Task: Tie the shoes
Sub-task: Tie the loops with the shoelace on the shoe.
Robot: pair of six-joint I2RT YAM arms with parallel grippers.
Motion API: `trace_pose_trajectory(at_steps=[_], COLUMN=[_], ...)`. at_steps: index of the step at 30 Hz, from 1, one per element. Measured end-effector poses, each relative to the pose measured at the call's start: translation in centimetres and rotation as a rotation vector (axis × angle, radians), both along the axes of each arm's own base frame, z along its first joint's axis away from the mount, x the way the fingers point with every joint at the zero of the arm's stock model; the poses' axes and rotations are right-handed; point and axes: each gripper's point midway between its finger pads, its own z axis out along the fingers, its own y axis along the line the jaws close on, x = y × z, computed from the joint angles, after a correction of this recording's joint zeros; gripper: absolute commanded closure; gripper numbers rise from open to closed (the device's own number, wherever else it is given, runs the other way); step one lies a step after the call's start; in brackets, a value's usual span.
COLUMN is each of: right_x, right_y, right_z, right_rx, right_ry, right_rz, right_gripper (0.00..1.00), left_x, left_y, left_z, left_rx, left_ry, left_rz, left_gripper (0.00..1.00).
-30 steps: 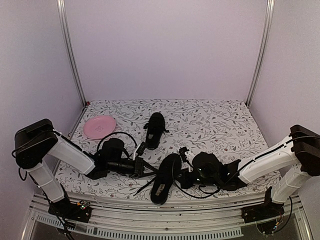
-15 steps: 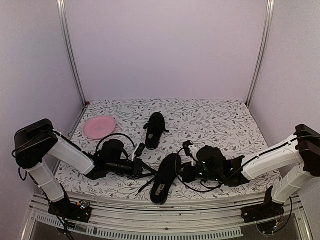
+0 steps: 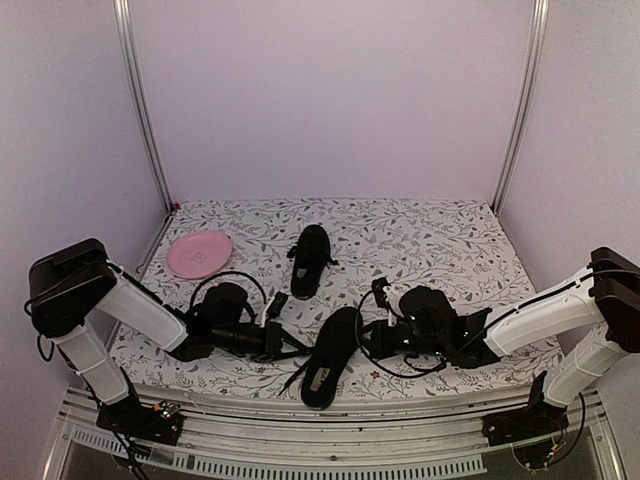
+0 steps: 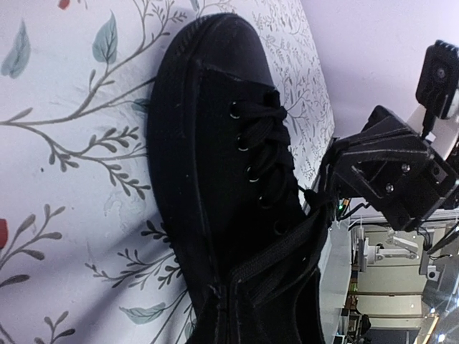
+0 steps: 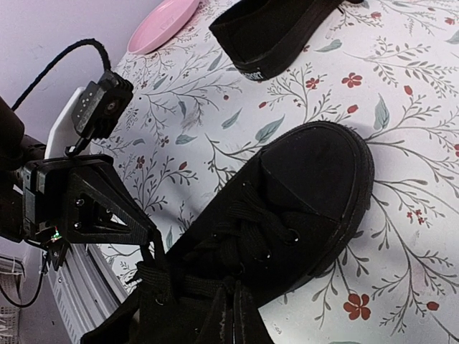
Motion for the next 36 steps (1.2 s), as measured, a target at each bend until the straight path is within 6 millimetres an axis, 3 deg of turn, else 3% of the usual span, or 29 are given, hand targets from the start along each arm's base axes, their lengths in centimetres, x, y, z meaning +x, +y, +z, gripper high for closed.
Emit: trace_pose_trajectory(at_steps=[15, 16, 20, 24, 28, 31, 33, 36], right_x=[0.9, 1.0, 1.2, 1.8, 2.1, 2.2, 2.3, 2.5], right_y=[-0.6, -0.6, 0.1, 1.5, 2.9, 3.5, 3.8, 3.8], right_z=[0.0, 0.1, -0.1, 0.2, 0.3, -0.1, -0.4, -0.6], right_rx=[0.037, 0.037, 0.029, 0.027, 0.027, 0.019, 0.012, 0.011], right_ry=[0.031, 0.032, 0.028, 0.008, -0.002, -0.004, -0.002, 0.003], right_rz=[0.001, 0.006, 0.038, 0.076, 0.119, 0.139, 0.147, 0.153], right_gripper=[0.98, 0.98, 0.98, 0.98, 0.98, 0.97, 0.9, 0.69], left_x=[-0.1, -0.1, -0.2, 1.2, 3.1, 3.5, 3.5, 3.1], left_y=[0.8, 0.8, 1.2, 1.5, 0.5, -0.7, -1.7, -2.8], left_z=[-1.1, -1.2, -0.9, 1.2, 5.8, 7.6, 7.8, 6.6], left_rx=[0.046, 0.05, 0.08, 0.124, 0.105, 0.077, 0.062, 0.047], left_ry=[-0.004, -0.008, -0.053, -0.167, -0.356, -0.452, -0.489, -0.503], left_rz=[0.009, 0.005, -0.017, -0.011, -0.022, -0.085, -0.143, -0.225], left_gripper=[1.0, 0.97, 0.58, 0.43, 0.41, 0.41, 0.41, 0.42])
